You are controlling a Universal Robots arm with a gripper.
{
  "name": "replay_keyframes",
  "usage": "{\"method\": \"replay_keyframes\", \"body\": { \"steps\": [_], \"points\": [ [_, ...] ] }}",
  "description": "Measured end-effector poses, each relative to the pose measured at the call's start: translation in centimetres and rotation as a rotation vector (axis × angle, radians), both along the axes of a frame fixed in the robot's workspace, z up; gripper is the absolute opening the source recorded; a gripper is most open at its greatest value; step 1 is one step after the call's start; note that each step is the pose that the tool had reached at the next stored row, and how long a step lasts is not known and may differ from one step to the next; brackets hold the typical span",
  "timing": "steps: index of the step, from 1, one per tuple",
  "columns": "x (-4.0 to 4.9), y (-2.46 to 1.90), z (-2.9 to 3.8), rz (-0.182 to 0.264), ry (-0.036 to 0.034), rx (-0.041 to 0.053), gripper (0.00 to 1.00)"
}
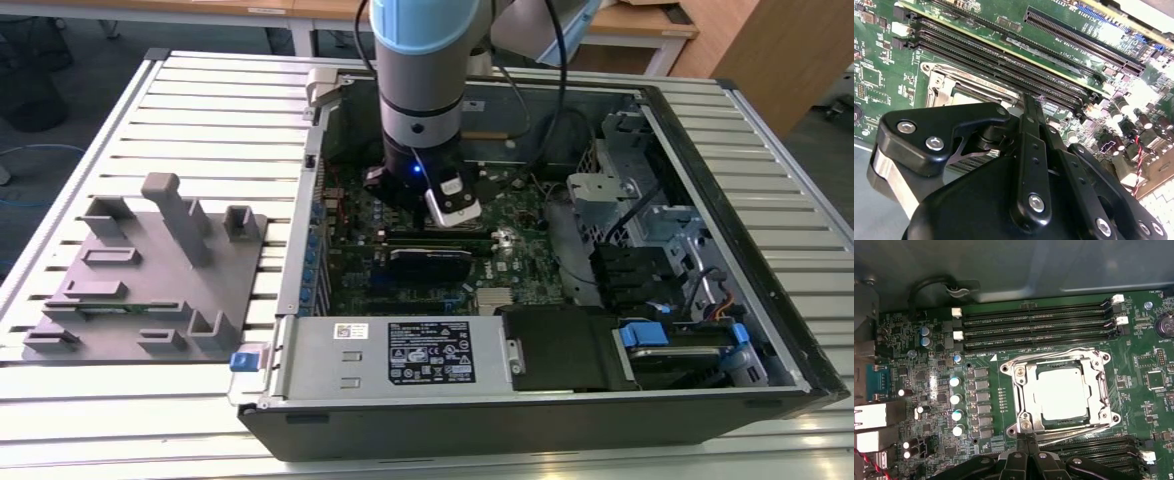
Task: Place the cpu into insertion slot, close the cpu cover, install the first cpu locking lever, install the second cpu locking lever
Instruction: 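Install the second cpu locking lever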
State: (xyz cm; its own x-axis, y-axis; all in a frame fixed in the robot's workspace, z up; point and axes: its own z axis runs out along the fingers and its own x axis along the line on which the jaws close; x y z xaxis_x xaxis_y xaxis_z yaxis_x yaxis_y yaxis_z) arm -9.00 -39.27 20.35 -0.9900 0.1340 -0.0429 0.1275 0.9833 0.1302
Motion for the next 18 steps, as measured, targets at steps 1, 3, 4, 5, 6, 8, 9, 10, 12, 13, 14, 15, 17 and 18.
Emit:
{"method": "replay_keyframes", "body": {
  "steps": [1,3,4,5,6,8,9,10,12,13,14,15,17,18],
  "points": [
    [-0.02,-0.01,-0.02,0.000,0.0000,0.0001,0.10],
    [-0.06,-0.02,-0.11,0.000,-0.0001,0.0003,0.10],
    [-0.10,-0.01,-0.19,0.000,-0.0002,0.0004,0.10],
    [-0.15,-0.01,-0.27,0.000,-0.0001,0.0003,0.10],
    [-0.20,-0.02,-0.34,0.000,-0.0001,0.0002,0.10],
    [-0.28,-0.02,-0.43,0.000,0.0001,0.0000,0.10],
    [-0.31,-0.02,-0.45,0.000,0.0000,0.0000,0.10],
    [-0.34,-0.02,-0.47,0.000,0.0001,-0.0001,0.10],
    [-0.38,-0.02,-0.56,0.000,0.0000,0.0002,0.10],
    [-0.42,-0.03,-0.59,0.000,0.0002,0.0008,0.10],
    [-0.47,-0.04,-0.63,0.000,0.0004,0.0037,0.10],
    [-0.52,-0.04,-0.66,0.000,0.0004,0.0091,0.10],
    [-0.58,-0.02,-0.72,0.000,0.0002,0.0197,0.10],
    [-0.59,-0.02,-0.73,0.000,0.0000,0.0207,0.10]
  ]
}}
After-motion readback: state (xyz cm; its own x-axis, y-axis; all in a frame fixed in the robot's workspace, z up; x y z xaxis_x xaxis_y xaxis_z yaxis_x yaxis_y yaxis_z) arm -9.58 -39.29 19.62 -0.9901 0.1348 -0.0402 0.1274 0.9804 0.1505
